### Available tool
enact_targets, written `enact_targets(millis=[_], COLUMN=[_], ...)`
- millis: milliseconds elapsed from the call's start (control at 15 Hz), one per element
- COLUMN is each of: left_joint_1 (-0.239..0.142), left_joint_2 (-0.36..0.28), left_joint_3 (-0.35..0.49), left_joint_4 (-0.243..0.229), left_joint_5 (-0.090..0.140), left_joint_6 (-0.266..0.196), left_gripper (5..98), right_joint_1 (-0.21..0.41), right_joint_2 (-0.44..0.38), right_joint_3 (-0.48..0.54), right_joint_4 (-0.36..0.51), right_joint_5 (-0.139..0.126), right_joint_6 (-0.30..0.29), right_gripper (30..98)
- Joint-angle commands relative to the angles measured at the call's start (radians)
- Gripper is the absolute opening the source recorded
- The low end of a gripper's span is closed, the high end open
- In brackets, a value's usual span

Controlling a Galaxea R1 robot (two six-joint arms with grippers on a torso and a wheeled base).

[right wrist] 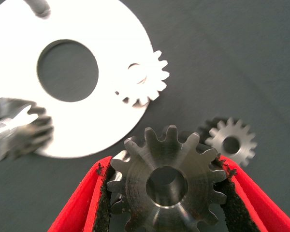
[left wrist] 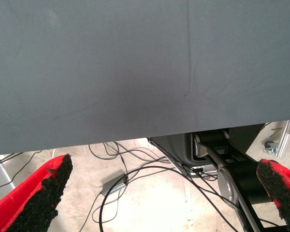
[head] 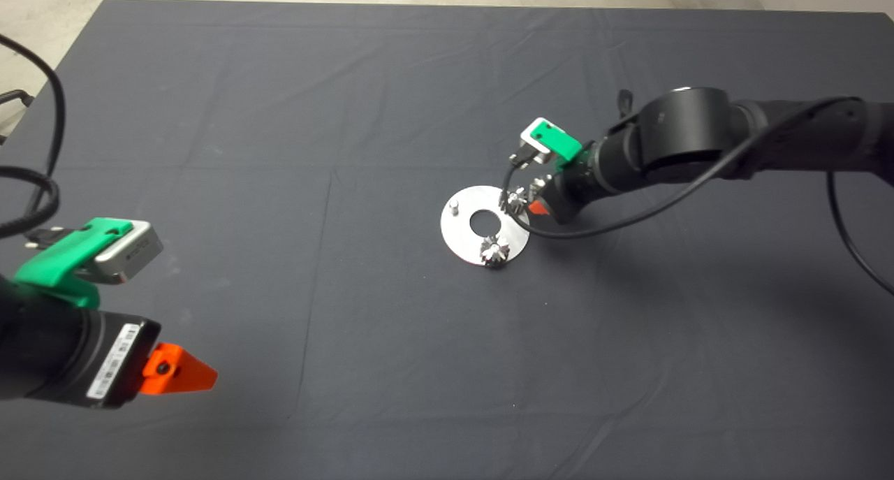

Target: Remove an incorrectly installed larger gear and replace it with the correct smaller gear

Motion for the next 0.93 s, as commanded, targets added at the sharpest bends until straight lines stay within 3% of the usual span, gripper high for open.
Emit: enact_targets(millis=[0, 267, 600, 800, 867], left_joint_1=[-0.01, -0.01, -0.01, -0.01, -0.01], left_joint_2=[-0.003, -0.003, -0.005, -0.011, -0.011], left_joint_3=[0.013, 0.013, 0.002, -0.002, -0.001], left_joint_4=[-0.013, -0.013, -0.014, -0.014, -0.013], left_joint_5=[0.006, 0.006, 0.008, 0.008, 0.008], left_joint_6=[-0.001, -0.001, -0.001, -0.001, -0.001], left_gripper=[98.1, 98.1, 98.1, 98.1, 98.1], right_joint_1=[0.03, -0.01, -0.067, -0.11, -0.11], right_joint_2=[-0.079, -0.143, -0.16, -0.162, -0.172], right_joint_3=[0.108, 0.191, 0.197, 0.245, 0.25], right_joint_4=[-0.011, -0.015, -0.056, -0.139, -0.143], right_joint_5=[-0.014, -0.016, -0.028, -0.085, -0.086], right_joint_6=[0.044, 0.093, 0.119, 0.121, 0.122], right_gripper=[48.6, 48.5, 48.4, 48.4, 48.4])
